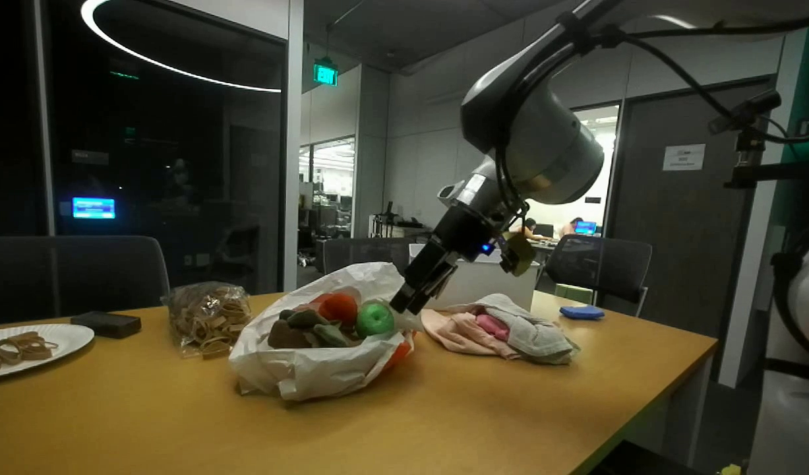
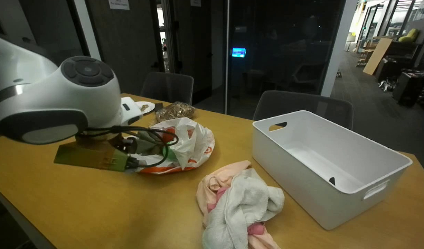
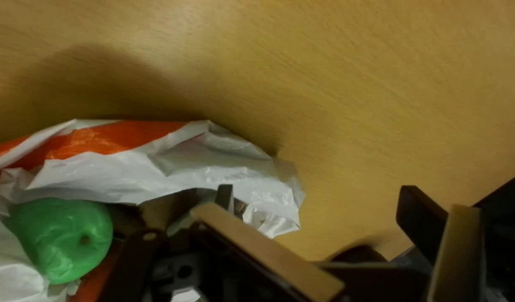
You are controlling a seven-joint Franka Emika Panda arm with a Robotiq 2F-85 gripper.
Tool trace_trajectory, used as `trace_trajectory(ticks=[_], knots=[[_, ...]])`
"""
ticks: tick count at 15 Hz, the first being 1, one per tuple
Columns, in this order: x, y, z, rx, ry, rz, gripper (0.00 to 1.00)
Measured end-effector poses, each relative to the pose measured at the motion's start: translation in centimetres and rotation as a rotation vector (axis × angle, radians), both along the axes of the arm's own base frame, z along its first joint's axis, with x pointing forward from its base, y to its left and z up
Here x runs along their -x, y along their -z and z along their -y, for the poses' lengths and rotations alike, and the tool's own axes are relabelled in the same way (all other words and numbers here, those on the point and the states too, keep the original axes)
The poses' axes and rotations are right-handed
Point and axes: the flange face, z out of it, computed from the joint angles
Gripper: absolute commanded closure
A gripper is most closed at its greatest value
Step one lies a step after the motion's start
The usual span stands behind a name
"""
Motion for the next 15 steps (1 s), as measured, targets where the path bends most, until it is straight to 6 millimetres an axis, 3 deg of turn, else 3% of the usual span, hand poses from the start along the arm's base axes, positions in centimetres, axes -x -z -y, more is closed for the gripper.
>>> trace_trajectory(ticks=[8, 15], knots=[[0.6, -0.4, -0.9, 0.008, -0.035, 0.027, 0.0], [1.4, -2.5, -10.9, 0.016, -0.276, 0.125, 0.0]])
